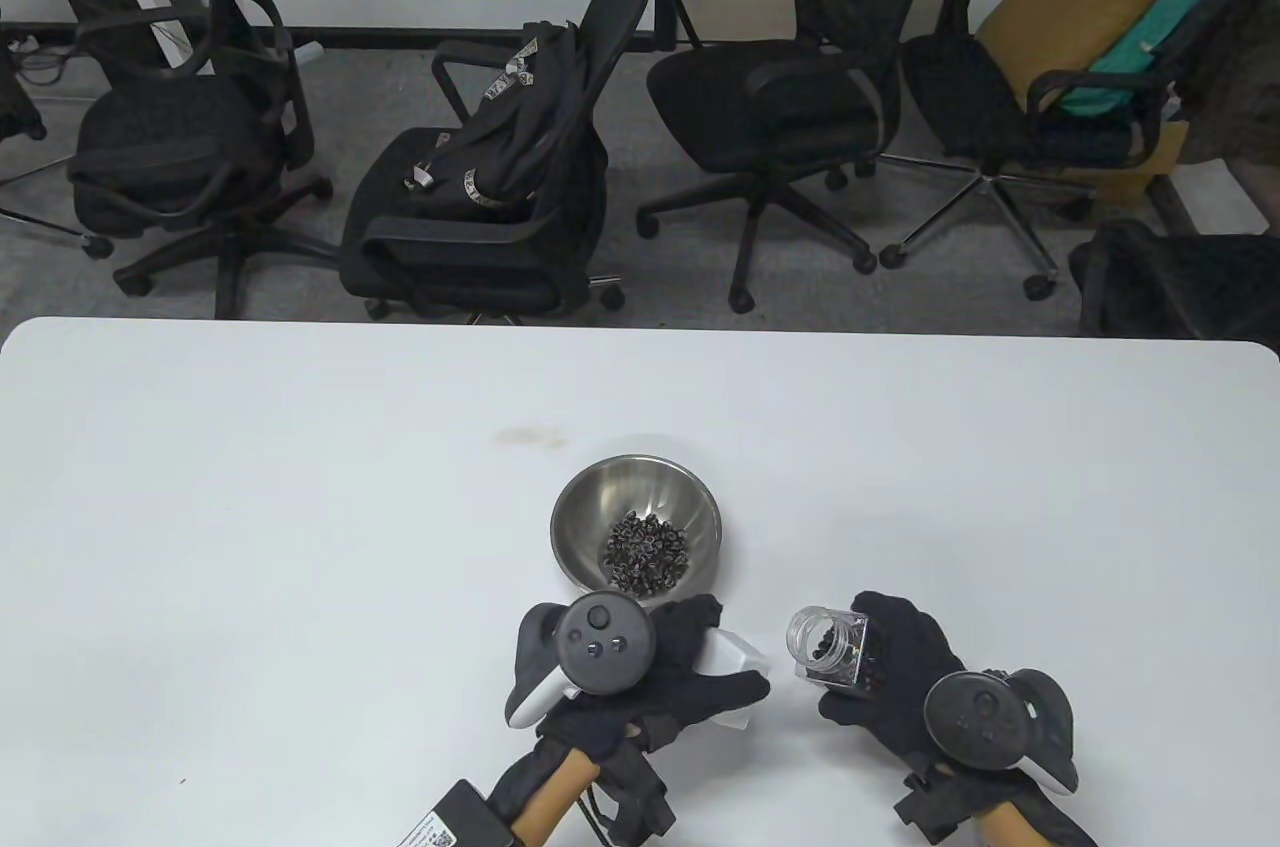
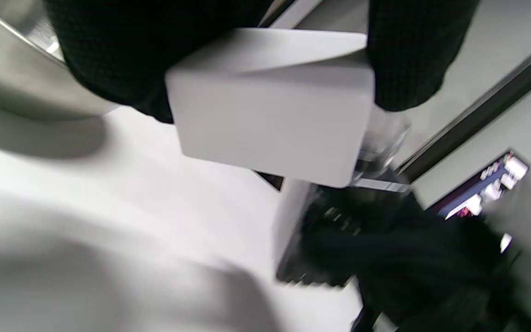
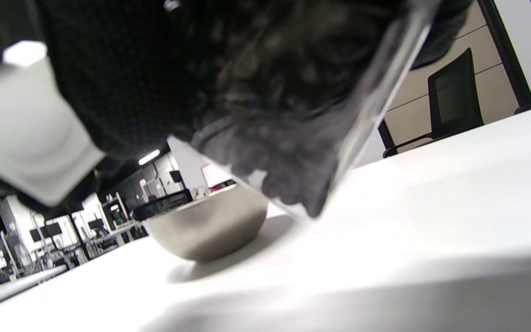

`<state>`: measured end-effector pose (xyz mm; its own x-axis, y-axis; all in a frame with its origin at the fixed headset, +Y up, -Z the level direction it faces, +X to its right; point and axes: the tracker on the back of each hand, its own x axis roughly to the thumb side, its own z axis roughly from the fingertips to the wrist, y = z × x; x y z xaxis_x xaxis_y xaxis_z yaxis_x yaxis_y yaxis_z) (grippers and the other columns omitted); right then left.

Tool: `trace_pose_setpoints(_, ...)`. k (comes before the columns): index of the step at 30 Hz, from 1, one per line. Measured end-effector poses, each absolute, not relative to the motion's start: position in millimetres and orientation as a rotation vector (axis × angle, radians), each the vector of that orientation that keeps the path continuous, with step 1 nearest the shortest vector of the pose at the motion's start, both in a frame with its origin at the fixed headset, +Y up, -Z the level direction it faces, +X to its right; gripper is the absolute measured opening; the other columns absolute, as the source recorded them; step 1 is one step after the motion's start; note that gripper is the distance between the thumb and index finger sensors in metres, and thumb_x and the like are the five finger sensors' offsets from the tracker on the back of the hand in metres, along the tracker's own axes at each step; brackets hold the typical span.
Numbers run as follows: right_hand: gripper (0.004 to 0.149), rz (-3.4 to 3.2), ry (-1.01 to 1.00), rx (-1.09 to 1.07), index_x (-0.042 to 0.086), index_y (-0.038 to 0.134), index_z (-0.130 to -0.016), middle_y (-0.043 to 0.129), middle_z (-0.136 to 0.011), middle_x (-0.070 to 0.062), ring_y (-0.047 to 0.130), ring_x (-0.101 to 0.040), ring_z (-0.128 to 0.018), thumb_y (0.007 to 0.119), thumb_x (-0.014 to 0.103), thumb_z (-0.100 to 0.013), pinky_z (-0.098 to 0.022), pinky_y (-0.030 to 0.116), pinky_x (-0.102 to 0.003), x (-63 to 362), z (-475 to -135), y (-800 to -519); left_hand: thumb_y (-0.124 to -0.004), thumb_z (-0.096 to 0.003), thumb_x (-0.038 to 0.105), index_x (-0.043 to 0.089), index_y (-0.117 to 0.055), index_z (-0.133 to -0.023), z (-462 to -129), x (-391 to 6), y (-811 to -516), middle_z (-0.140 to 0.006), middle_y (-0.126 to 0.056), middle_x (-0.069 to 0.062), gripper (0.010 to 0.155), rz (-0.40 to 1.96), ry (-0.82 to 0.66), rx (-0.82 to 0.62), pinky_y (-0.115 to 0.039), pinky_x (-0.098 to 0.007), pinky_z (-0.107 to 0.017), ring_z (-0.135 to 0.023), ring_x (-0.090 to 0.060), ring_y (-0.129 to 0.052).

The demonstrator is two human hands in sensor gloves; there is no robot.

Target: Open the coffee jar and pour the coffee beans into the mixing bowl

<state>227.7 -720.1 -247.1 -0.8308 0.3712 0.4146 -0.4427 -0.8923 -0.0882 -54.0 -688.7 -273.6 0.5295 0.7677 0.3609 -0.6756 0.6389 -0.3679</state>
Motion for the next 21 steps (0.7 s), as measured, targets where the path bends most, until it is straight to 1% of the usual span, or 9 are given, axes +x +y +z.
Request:
trace_pose_setpoints(4,0.094,2.703,-0.235,0.58,0.002,0.042,-0.108,0.057,-0.102,-0.028,0.067,-0.046,-0.088,0.096,0.044,-0.043,-0.067,0.061,-0.069,218.2,-245.0,-723.7,-0.084,-0.0524,0.065,-0.01,-0.068,-0.107,-273.4,-53.9,-688.4,-0.091,-0.082,-0.032,0.094,0.93,-0.504,-0.16,-0.094,-0.043,-0.046,-0.066,-0.038,-0.101)
trace_pose_setpoints(8,0.094,2.751,-0.23,0.603,0.002,0.042,-0.108,0.057,-0.102,-0.028,0.067,-0.046,-0.088,0.095,0.044,-0.043,-0.067,0.061,-0.069,210.3,-242.6,-725.7,-0.082,-0.0529,0.066,-0.011,-0.069,-0.106,-272.4,-50.2,-689.4,-0.089,-0.083,-0.032,0.095,0.955,-0.498,-0.166,-0.095,-0.041,-0.042,-0.063,-0.037,-0.103)
trace_pose_setpoints(11,0.094,2.777,-0.238,0.616,0.002,0.042,-0.107,0.057,-0.102,-0.029,0.068,-0.046,-0.088,0.095,0.044,-0.043,-0.067,0.062,-0.069,205.6,-240.3,-725.4,-0.081,-0.0533,0.066,-0.012,-0.07,-0.106,-271.2,-46.5,-690.2,-0.088,-0.084,-0.032,0.095,0.929,-0.488,-0.173,-0.096,-0.04,-0.04,-0.061,-0.036,-0.104)
trace_pose_setpoints(14,0.094,2.798,-0.247,0.63,0.002,0.042,-0.107,0.057,-0.102,-0.029,0.068,-0.047,-0.087,0.095,0.044,-0.043,-0.067,0.062,-0.068,202.1,-238.1,-724.7,-0.081,-0.0537,0.066,-0.012,-0.07,-0.105,-270.4,-44.1,-691.1,-0.087,-0.084,-0.033,0.095,0.912,-0.481,-0.151,-0.097,-0.039,-0.039,-0.059,-0.036,-0.105)
trace_pose_setpoints(21,0.094,2.836,-0.257,0.682,0.002,0.043,-0.107,0.058,-0.102,-0.028,0.068,-0.046,-0.087,0.095,0.044,-0.043,-0.067,0.063,-0.067,194.2,-233.3,-723.4,-0.081,-0.0542,0.066,-0.013,-0.07,-0.105,-270.5,-40.4,-692.2,-0.087,-0.084,-0.033,0.094,0.892,-0.483,-0.164,-0.097,-0.039,-0.039,-0.059,-0.036,-0.104)
